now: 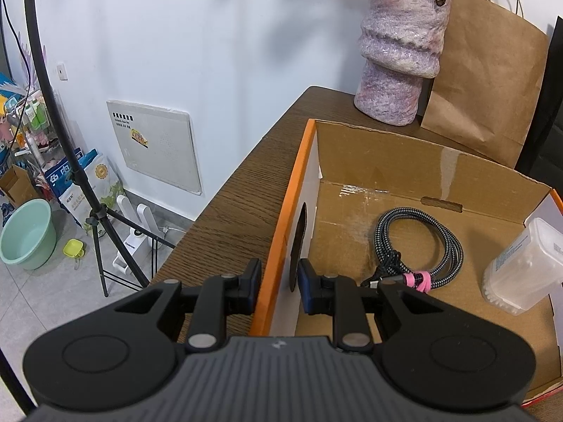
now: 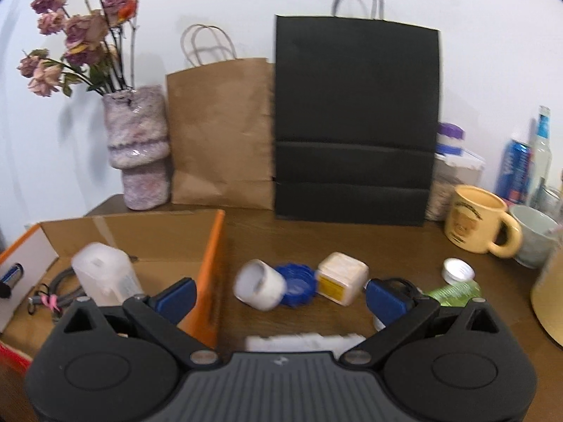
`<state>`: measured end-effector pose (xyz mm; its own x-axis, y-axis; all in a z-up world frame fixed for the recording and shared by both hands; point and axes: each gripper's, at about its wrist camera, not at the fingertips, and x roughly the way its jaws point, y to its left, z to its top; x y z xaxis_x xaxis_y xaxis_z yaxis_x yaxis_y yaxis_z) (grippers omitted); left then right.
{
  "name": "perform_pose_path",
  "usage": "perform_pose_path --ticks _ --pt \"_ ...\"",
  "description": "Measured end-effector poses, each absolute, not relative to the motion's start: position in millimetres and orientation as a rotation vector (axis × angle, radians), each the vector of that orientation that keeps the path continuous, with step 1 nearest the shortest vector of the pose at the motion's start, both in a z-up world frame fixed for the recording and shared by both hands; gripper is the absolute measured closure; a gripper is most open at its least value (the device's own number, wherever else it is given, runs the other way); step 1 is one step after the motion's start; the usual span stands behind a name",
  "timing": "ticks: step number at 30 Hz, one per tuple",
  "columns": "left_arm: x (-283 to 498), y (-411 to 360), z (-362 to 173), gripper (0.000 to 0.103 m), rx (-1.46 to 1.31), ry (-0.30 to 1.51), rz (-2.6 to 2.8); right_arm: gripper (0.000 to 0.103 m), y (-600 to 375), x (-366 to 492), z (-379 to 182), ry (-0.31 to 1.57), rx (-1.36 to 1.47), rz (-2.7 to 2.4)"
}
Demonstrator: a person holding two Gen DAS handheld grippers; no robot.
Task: Organize rigid objects
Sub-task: 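Move the right tool to the white screw cap and grasp it, then lift the white screw cap with the right tool over the box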
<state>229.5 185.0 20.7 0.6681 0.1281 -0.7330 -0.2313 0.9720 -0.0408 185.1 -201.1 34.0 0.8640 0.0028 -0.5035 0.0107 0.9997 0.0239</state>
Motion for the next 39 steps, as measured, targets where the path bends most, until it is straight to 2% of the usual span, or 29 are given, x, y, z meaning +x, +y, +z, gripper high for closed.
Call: perform_pose_path --ticks 19,26,29,31,32,33,34,39 --pt "230.0 185.2 20.9 0.08 -0.138 0.814 0.206 0.001 -223.4 162.8 -16.0 0.699 0.003 -0.061" --pt "230.3 185.7 21.3 0.08 -0.14 0.814 0.207 0.006 -211.0 168.1 -30.3 0.713 0.0 -0.025" --pt "230.2 185.7 21.3 0.08 -0.14 0.814 0.206 0.011 -210.5 167.2 -30.1 0.705 0.006 -0.015" --pt "230.2 185.8 21.3 0.08 -0.14 0.813 0.207 0.022 -212.1 166.8 -29.1 0.692 0.015 -0.04" --pt "230.3 185.8 21.4 0.08 -0.141 0.814 0.206 0.033 -213.7 166.6 -28.3 0.684 0.02 -0.052" --pt "230.6 185.7 21.7 0.08 -0.142 0.813 0.206 0.051 -215.5 166.2 -27.5 0.675 0.025 -0.06" --pt "230.7 185.6 21.7 0.08 -0.142 0.813 0.206 0.063 -216.7 165.6 -26.6 0.667 0.03 -0.068" --pt "231.2 185.7 22.3 0.08 -0.142 0.814 0.205 0.064 -224.1 167.1 -25.6 0.657 0.056 -0.102"
